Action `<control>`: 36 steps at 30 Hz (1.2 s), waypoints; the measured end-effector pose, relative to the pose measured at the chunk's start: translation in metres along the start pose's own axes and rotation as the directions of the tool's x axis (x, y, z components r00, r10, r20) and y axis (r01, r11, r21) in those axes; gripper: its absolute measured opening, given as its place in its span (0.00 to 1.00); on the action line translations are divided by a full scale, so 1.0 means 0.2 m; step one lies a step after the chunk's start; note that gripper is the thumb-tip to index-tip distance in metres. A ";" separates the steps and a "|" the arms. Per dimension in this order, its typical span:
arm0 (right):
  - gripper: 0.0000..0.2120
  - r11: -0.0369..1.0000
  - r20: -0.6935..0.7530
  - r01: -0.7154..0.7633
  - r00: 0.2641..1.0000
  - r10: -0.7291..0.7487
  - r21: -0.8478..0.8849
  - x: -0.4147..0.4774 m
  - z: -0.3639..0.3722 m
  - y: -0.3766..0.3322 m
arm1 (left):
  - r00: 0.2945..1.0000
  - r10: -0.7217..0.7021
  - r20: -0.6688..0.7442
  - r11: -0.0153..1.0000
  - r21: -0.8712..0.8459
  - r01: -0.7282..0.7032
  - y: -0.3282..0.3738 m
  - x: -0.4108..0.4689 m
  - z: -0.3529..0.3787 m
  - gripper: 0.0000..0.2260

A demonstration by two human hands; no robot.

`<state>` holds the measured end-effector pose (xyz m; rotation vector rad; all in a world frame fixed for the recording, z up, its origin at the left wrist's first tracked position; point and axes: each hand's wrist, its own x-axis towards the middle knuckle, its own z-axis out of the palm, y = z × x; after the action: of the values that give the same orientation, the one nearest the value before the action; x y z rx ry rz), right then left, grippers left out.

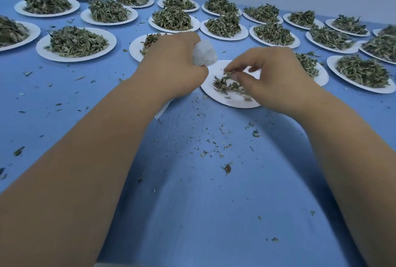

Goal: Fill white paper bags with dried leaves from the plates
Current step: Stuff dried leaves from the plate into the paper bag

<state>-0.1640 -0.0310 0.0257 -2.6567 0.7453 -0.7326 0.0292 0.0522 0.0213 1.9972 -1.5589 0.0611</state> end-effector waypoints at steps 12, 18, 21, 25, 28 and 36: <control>0.22 0.933 0.208 -0.300 0.917 0.339 -0.199 -0.16 -0.03 0.03 | 0.977 0.098 0.188 0.982 0.139 -0.125 0.02 0.01 0.08 0.06; 0.17 0.937 0.254 -0.258 0.914 0.316 -0.236 -0.13 0.09 -0.06 | 0.975 0.119 0.187 0.985 0.102 -0.140 0.01 0.02 0.09 0.05; 0.15 0.949 0.230 -0.233 0.932 0.280 -0.211 -0.08 0.12 -0.05 | 0.975 0.122 0.184 0.988 0.076 -0.138 0.00 0.02 0.08 0.04; 0.23 0.966 0.143 -0.244 0.956 0.255 -0.088 -0.06 0.04 -0.03 | 0.980 0.119 0.160 0.988 0.076 -0.132 -0.02 0.04 0.06 0.05; 0.23 0.964 0.371 -0.234 0.890 0.265 -0.125 -0.04 -0.04 0.02 | 0.980 0.113 0.162 0.988 0.090 -0.128 -0.03 0.04 0.06 0.06; 0.20 0.986 0.422 -0.054 0.899 0.116 -0.157 0.02 0.01 0.01 | 0.982 0.082 0.172 0.993 0.075 -0.096 -0.02 0.03 0.06 0.06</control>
<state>-0.1614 -0.0345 0.0242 -2.7418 0.8026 -0.0560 0.0314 0.0412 0.0126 2.0408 -1.7794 -0.0079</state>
